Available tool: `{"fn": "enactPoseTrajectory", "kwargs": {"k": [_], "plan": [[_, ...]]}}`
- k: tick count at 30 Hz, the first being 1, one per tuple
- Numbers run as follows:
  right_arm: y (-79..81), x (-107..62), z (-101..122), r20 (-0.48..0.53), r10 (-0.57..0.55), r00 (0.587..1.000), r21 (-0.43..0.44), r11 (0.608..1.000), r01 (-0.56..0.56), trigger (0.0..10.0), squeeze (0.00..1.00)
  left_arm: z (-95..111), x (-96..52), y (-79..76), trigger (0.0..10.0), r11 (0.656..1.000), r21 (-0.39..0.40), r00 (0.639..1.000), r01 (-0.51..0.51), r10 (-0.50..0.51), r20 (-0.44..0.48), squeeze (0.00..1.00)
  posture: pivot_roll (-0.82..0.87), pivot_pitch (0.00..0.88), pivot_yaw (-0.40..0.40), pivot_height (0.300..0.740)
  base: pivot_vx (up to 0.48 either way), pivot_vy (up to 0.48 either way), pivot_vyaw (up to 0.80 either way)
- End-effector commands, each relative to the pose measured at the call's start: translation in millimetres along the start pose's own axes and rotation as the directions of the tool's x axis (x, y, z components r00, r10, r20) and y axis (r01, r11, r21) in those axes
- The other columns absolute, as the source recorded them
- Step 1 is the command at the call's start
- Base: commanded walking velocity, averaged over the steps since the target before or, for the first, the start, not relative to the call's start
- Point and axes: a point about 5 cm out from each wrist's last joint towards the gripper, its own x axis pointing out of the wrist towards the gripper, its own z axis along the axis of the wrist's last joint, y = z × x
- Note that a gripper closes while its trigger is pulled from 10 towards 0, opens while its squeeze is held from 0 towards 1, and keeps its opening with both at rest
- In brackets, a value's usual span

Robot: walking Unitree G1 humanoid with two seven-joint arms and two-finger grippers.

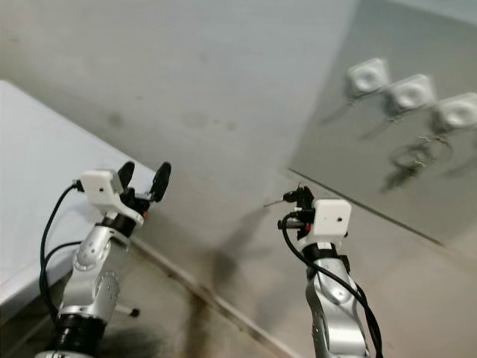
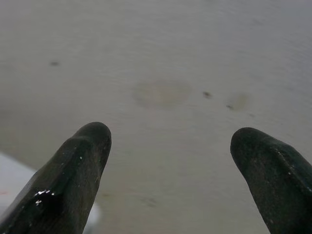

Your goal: Hang keys on a hook

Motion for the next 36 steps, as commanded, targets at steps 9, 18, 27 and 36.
{"fn": "enactPoseTrajectory", "kwargs": {"k": [9, 18, 27, 36], "plan": [[-3.5, 1.1, 4.4, 0.009, -0.002, 1.000, -0.018, 1.000, 0.002, 10.0, 0.00, 3.4, 2.4, -4.0, 10.0, 1.000, -0.002, 1.000, 0.007, -0.007, 0.007, 0.00, 0.01, 0.000, -0.089, 0.740, 0.000, 0.000, -0.76], [-2.9, 1.4, 4.9, 0.021, -0.001, 1.000, -0.020, 1.000, 0.002, 10.0, 0.00, -1.7, -0.5, -5.9, 10.0, 1.000, 0.006, 1.000, 0.014, -0.014, -0.028, 0.00, 0.01, 0.000, -0.086, 0.740, 0.000, 0.000, -0.64], [-0.2, 1.9, 7.1, 0.035, 0.020, 0.999, -0.023, 1.000, -0.020, 10.0, 0.00, -7.1, -7.0, -43.8, 10.0, 0.971, 0.059, 0.970, 0.233, -0.228, -0.081, 0.00, 0.02, 0.000, -0.085, 0.740, 0.000, 0.000, 0.00], [1.6, 3.7, 9.3, 0.054, 0.024, 0.998, -0.020, 1.000, -0.022, 10.0, 0.00, -6.2, -4.5, -58.7, 10.0, 0.951, 0.068, 0.952, 0.301, -0.295, -0.087, 0.00, 0.00, 0.000, -0.065, 0.740, 0.000, 0.000, 0.00]]}}
